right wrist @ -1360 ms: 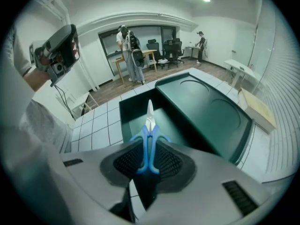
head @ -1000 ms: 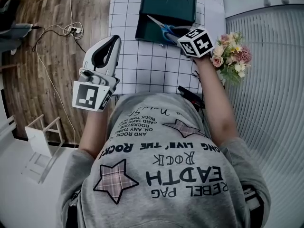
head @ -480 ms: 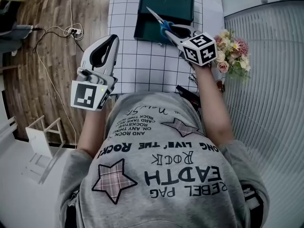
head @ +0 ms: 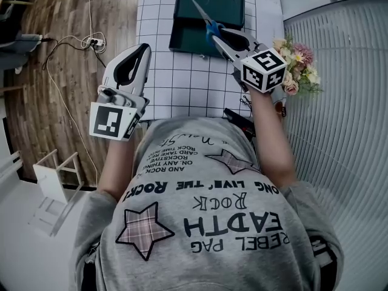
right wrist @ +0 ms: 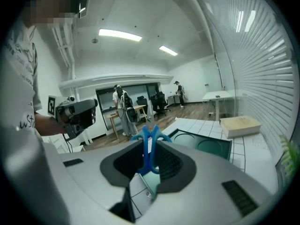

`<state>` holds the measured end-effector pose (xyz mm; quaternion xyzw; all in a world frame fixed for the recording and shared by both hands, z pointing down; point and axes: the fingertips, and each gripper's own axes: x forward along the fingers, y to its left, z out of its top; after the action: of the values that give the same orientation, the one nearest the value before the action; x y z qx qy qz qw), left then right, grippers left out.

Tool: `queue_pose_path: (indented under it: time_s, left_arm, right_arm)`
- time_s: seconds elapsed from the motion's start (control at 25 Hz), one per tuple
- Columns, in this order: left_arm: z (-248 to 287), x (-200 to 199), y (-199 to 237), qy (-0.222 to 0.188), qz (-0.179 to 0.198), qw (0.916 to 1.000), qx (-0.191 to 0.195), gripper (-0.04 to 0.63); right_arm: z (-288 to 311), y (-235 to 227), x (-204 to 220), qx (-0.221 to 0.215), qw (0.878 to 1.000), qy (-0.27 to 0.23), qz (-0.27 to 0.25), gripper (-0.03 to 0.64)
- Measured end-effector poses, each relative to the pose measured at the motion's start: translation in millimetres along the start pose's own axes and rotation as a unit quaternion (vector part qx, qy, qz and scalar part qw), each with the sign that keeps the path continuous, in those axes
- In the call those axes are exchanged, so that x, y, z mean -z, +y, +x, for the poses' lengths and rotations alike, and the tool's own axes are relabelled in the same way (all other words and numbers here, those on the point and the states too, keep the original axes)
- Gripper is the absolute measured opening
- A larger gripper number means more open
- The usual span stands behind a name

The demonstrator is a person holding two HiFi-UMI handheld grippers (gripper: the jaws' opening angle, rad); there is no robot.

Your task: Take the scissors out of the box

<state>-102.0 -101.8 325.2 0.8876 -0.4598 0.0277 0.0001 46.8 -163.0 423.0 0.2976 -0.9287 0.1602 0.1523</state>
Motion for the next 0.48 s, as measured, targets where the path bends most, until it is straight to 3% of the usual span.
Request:
queue_pose_path:
  time_s: [0.48]
  left_arm:
    - [1,-6,0,-0.007,0.006,1.0,-0.002,0.009]
  right_arm:
    - [-41,22,-61,-0.012,0.991,-0.131,0.015,0.092]
